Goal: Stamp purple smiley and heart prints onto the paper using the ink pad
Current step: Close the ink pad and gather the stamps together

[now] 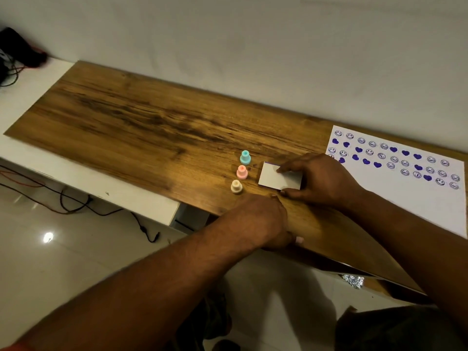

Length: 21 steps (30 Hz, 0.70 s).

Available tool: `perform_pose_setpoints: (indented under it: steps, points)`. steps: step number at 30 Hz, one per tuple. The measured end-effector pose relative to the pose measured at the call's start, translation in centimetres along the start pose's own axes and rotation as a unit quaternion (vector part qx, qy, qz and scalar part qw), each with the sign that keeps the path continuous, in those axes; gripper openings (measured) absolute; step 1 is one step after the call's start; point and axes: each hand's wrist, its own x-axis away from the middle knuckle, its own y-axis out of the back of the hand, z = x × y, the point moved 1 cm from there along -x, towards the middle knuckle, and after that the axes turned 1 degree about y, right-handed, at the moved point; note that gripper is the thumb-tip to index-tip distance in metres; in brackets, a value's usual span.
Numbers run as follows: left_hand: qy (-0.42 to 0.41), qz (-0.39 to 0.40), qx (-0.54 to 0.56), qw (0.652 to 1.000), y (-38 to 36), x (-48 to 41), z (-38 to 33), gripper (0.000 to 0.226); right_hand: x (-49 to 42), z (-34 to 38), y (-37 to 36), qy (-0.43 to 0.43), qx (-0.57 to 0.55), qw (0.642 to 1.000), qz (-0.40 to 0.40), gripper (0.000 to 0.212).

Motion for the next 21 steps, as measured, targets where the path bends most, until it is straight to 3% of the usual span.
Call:
perform_pose_setpoints:
  steps: [10,21]
  points:
    - [0.069,0.022,0.064,0.995,0.3,-1.6,0.5,0.123,0.2,0.4,-0.5,0.013,0.039,0.999,0.029,0.059]
    - [0.054,0.01,0.065,0.996,0.6,-3.0,0.6,0.116,0.1,-0.1,1.0,0.004,0.117,0.993,0.008,0.06]
